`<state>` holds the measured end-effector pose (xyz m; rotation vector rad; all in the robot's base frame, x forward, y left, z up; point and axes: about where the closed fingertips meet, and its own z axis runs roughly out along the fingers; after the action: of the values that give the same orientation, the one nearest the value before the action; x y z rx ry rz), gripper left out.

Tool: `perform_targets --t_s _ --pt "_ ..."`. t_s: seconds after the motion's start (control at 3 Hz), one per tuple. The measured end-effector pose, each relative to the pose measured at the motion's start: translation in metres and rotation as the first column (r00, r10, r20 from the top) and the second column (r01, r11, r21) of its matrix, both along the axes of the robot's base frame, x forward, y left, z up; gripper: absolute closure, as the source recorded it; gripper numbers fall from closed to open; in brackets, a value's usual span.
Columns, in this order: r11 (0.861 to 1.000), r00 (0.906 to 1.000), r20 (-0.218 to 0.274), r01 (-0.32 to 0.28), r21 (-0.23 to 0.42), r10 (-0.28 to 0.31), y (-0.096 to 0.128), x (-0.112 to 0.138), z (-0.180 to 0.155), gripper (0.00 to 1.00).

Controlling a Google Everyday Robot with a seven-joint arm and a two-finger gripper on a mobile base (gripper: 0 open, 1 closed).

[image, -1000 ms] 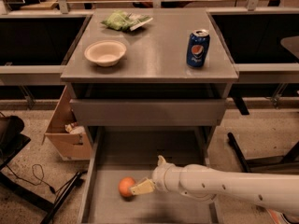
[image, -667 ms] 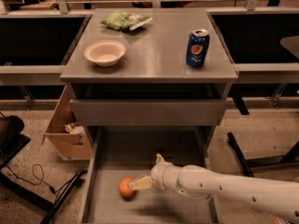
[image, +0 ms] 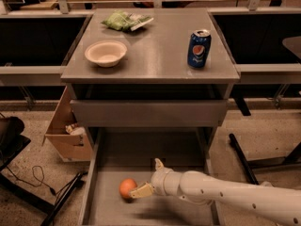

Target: Pick orange from middle drawer and place on counter

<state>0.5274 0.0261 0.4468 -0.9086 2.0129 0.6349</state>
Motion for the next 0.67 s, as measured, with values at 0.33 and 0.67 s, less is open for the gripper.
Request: perform_targets --t_s 0.33,0.67 --pt "0.993 0.9922 0.058 -0.107 -0.051 0.110 0.007 0.000 -0.020 0.00" --pt "0.978 0.9766 0.083 -0.192 -0.084 0.198 0.019 0.000 -0.034 0.00"
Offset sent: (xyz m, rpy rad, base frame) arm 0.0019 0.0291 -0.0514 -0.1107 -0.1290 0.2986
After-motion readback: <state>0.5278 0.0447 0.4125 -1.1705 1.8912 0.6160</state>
